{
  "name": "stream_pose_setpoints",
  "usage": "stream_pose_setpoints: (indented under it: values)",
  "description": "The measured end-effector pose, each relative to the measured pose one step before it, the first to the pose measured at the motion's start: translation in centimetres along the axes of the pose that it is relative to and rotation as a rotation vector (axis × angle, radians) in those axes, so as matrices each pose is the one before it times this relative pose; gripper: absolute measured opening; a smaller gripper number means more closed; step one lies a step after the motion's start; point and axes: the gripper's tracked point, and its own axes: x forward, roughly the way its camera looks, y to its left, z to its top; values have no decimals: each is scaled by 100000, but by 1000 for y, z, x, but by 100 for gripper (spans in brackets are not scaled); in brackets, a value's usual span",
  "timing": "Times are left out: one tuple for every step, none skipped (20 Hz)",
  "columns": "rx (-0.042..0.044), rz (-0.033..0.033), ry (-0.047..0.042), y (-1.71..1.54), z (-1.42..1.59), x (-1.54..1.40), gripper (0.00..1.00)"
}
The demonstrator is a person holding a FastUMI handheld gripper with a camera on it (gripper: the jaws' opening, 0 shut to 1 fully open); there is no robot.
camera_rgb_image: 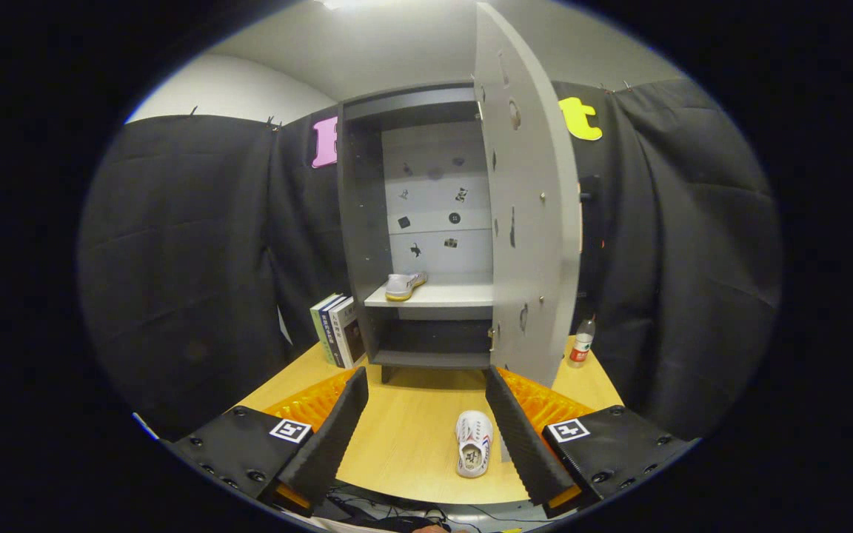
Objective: Open the shoe cabinet door, grab the shoes and put them into the shoe cabinet, then close the shoe cabinet door.
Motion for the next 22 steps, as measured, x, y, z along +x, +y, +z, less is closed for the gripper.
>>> stream_pose_setpoints:
  values:
    - [1100, 1056, 2577, 614, -589, 1182, 100]
    - [1459, 1537, 2415, 696, -961, 589, 99]
    - [1480, 1264, 2434, 492, -998, 536, 99]
    - [1205, 550, 2771, 387, -1066, 673, 99]
    - [1065, -912, 2719, 104, -1091, 994, 99]
    - [773, -3769, 3464, -469, -1220, 1376, 99]
    - [546, -5297, 4473, -871, -1641, 1783, 99]
    - [1002, -2523, 4799, -255, -1310, 1684, 99]
    - [1850, -700, 5175, 381, -1463, 1400, 99]
    - [2520, 368, 4063, 220, -964, 1251, 98]
    - [2288, 461, 3743, 113, -993, 1289, 98]
    - [1088, -620, 3526, -241, -882, 1233, 98]
    - [-5, -909, 3145, -454, -980, 1133, 98]
    - [-1478, -1255, 1474, -439, -351, 1247, 98]
    - [-1841, -2081, 1663, -628, -596, 1179, 98]
    - [-1412, -2149, 2004, -643, -476, 1168, 98]
    - [-1380, -1703, 1907, -467, -539, 1398, 98]
    - [-1842, -3779, 3560, -807, -612, 1312, 98]
    - [-2503, -3000, 3029, -651, -865, 1347, 98]
    - [-2085, -1734, 2263, -329, -400, 1172, 98]
    - [-1514, -838, 2389, -25, -533, 991, 98]
    - [-1699, -1246, 1819, -153, -417, 1007, 98]
